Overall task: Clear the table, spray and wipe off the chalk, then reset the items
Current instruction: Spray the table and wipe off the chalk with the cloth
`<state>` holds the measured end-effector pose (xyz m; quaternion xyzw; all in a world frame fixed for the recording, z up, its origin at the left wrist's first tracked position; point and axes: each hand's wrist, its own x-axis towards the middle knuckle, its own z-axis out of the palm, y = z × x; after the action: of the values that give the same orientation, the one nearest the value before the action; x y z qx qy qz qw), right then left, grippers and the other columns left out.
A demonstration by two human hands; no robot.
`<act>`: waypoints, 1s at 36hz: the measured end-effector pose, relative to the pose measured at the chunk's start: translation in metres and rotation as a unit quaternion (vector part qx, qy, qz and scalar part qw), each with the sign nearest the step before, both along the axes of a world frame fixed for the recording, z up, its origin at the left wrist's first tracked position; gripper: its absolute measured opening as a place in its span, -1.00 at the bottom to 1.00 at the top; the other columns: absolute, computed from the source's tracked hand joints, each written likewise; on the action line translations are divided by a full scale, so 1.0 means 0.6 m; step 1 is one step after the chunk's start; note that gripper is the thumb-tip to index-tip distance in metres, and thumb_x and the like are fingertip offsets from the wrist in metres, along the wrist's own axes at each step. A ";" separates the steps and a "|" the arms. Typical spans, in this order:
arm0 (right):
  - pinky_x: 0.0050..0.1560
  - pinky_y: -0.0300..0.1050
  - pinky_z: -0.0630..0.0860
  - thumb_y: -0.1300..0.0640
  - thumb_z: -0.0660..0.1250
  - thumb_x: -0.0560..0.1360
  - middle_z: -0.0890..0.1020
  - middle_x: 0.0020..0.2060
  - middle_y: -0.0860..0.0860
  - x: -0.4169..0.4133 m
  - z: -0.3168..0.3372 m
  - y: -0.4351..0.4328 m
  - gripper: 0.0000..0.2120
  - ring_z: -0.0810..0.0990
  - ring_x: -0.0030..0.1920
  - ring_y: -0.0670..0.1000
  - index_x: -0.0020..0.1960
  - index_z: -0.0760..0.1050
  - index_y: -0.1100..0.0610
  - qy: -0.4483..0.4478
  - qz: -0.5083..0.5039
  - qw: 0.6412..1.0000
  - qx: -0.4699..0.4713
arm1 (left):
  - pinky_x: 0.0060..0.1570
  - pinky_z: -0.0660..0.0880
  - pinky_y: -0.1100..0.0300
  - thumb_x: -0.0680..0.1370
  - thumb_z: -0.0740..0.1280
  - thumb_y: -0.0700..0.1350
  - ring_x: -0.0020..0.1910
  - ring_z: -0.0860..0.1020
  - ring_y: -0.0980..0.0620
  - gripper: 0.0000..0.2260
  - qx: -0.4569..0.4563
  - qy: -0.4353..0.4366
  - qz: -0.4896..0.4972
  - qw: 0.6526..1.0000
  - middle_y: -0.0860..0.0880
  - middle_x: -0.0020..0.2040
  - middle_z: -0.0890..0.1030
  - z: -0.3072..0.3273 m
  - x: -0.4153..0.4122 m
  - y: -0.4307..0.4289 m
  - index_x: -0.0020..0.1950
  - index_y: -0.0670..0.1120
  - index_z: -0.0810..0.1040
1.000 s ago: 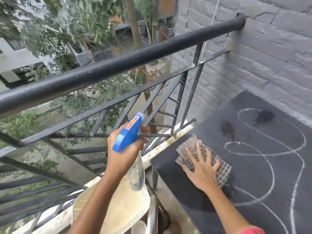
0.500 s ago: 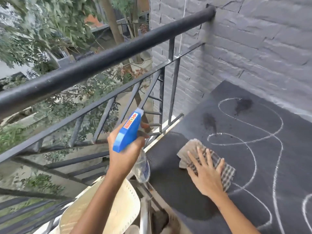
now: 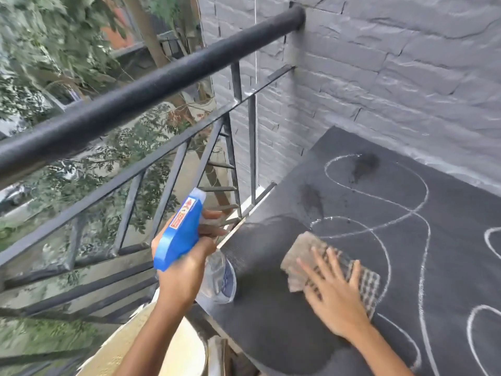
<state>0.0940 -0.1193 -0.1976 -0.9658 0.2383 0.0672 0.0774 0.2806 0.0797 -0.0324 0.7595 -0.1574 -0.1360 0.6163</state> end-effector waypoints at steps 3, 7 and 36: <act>0.33 0.51 -0.21 -0.23 -0.11 0.56 -0.20 0.52 -0.13 0.068 -0.007 -0.073 -0.47 -0.24 0.52 0.08 0.42 -0.32 -0.36 0.000 -0.117 0.993 0.004 | -0.19 0.52 0.33 0.21 0.22 -0.31 -0.23 0.66 0.08 -0.65 -0.056 -0.029 0.032 0.997 0.03 -0.25 0.69 0.016 -0.002 -0.005 -0.20 0.06 0.62; 0.25 0.60 -0.23 -0.20 -0.06 0.57 -0.15 0.54 -0.04 0.210 -0.001 -0.097 -0.48 -0.20 0.51 0.18 0.49 -0.15 -0.28 0.014 -0.186 0.982 0.015 | -0.25 0.50 0.27 0.26 0.22 -0.31 -0.30 0.64 0.09 -0.63 -0.023 0.009 0.040 0.999 0.05 -0.38 0.66 0.017 0.001 -0.022 -0.15 0.08 0.65; 0.23 0.56 -0.32 -0.14 -0.02 0.59 -0.09 0.54 0.01 0.254 0.016 -0.036 -0.49 -0.16 0.51 0.23 0.50 -0.09 -0.24 -0.004 0.027 1.000 -0.008 | -0.12 0.48 0.17 0.17 0.23 -0.08 -0.24 0.61 0.00 -0.74 -0.005 -0.057 0.042 0.997 -0.14 -0.25 0.67 -0.005 -0.011 -0.026 -0.22 -0.04 0.61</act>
<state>0.2465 -0.1410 -0.1879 -0.9726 0.2125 0.0636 0.0689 0.2741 0.0640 -0.0353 0.7690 -0.1612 -0.0659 0.6151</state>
